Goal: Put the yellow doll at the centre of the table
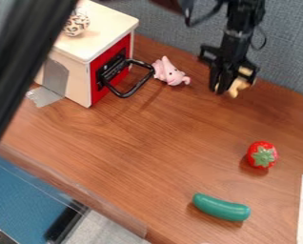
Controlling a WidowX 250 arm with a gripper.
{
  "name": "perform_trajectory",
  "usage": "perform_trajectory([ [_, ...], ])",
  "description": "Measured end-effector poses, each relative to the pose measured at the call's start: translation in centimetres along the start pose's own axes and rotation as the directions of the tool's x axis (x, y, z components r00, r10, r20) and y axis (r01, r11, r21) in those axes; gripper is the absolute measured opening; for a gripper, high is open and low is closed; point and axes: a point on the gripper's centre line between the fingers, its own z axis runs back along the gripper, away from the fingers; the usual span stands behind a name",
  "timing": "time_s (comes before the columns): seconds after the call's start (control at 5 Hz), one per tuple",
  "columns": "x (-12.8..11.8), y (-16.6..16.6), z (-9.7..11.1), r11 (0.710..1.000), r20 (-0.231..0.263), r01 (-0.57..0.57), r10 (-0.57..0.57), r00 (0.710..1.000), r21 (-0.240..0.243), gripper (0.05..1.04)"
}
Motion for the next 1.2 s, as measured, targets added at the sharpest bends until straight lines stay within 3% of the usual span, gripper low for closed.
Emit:
perform_trajectory([
  [0.2,-2.4,0.0,1.9,1.000,0.028,0.002,-0.002,1.000,0.001,0.073],
  [0.4,-6.7,0.2,2.2,1.000,0.009,-0.005,0.005,1.000,0.017,0.072],
  [0.6,-9.4,0.5,0.7,0.999,-0.020,-0.006,0.006,1.000,0.031,0.080],
  [0.8,-9.9,1.4,0.2,0.998,-0.029,-0.038,0.040,0.999,0.050,0.122],
  [1.0,-10.3,2.3,-0.7,0.996,-0.040,-0.063,0.065,0.997,0.062,0.314],
  [1.2,-10.8,2.6,-0.9,0.995,-0.054,-0.055,0.059,0.997,0.080,0.612],
])
